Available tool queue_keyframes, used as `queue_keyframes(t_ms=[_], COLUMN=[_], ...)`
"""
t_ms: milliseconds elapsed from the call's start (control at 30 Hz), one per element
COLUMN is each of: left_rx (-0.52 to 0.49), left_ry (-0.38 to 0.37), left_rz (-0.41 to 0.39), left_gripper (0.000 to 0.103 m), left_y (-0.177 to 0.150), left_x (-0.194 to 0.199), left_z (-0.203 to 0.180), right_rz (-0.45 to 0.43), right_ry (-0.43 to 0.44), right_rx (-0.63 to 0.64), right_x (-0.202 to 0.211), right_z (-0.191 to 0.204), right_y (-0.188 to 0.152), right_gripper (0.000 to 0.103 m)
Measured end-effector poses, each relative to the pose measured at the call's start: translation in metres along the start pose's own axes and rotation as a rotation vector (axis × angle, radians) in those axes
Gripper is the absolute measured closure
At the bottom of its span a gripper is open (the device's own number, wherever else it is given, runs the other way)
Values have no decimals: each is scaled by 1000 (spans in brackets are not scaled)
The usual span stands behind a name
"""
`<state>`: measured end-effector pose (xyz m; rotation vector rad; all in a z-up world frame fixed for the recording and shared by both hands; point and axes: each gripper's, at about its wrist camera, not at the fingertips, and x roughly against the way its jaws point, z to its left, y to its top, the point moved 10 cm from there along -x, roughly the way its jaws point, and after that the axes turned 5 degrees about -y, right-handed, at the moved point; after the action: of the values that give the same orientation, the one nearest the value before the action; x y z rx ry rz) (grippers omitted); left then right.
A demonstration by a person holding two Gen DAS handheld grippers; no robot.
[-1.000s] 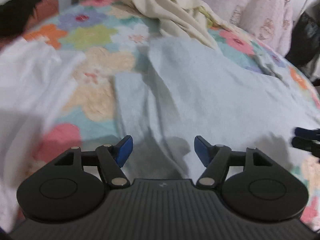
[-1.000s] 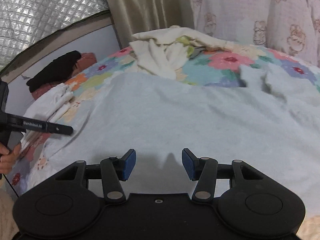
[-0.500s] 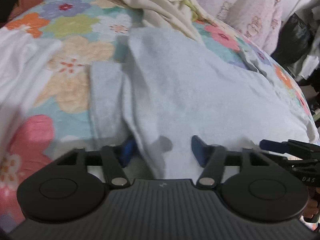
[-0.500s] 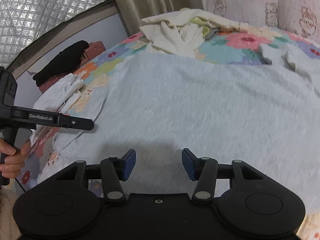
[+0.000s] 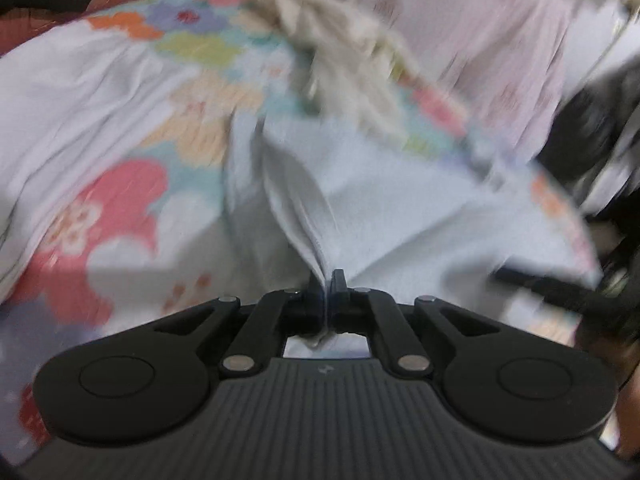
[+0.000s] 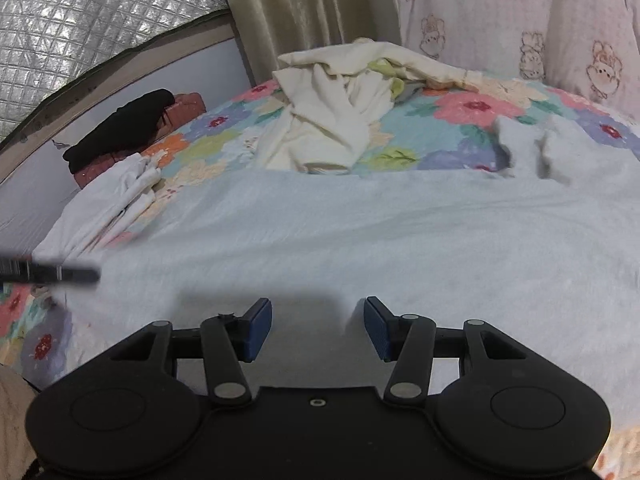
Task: Fold clothes
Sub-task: 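Pull the grasped edge over the sweatshirt with the left gripper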
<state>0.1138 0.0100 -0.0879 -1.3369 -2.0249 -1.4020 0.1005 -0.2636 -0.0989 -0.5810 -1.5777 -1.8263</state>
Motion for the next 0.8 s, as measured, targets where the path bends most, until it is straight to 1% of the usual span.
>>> queue_keyframes(t_ms=[67, 167, 233, 267, 400, 433, 533, 567, 667, 700, 733, 800], left_rx=[-15, -3, 2, -20, -162, -148, 63, 104, 130, 120, 93, 37], left_ry=[30, 42, 77, 118, 325, 316, 179, 165, 110, 102, 102, 97], left_rz=[29, 40, -39, -85, -267, -254, -104, -82, -110, -118, -117, -93], left_gripper=[100, 100, 100, 99, 101, 101, 101, 101, 99, 98, 95, 85], left_y=[-4, -4, 1, 4, 21, 18, 1, 1, 11, 13, 11, 6], left_x=[-7, -10, 4, 13, 52, 51, 27, 24, 30, 32, 31, 25], left_z=[2, 7, 9, 9, 0, 3, 29, 35, 36, 34, 30, 20], right_rz=[15, 54, 74, 84, 101, 115, 152, 157, 164, 171, 169, 156], right_ry=[-7, -2, -17, -26, -42, -47, -54, -55, -31, -14, -12, -21], right_rx=[-22, -51, -50, -49, -11, -6, 6, 12, 47, 61, 78, 104], right_x=[-3, -9, -11, -12, -8, -8, -15, -16, -14, -13, -13, -15], right_z=[-8, -15, -18, -20, -24, -26, -30, -31, -22, -17, -13, -6], right_y=[-3, -12, -18, -20, -25, -28, -37, -39, -44, -47, -49, -54], right_gripper=[47, 47, 47, 47, 46, 46, 46, 46, 44, 41, 38, 34])
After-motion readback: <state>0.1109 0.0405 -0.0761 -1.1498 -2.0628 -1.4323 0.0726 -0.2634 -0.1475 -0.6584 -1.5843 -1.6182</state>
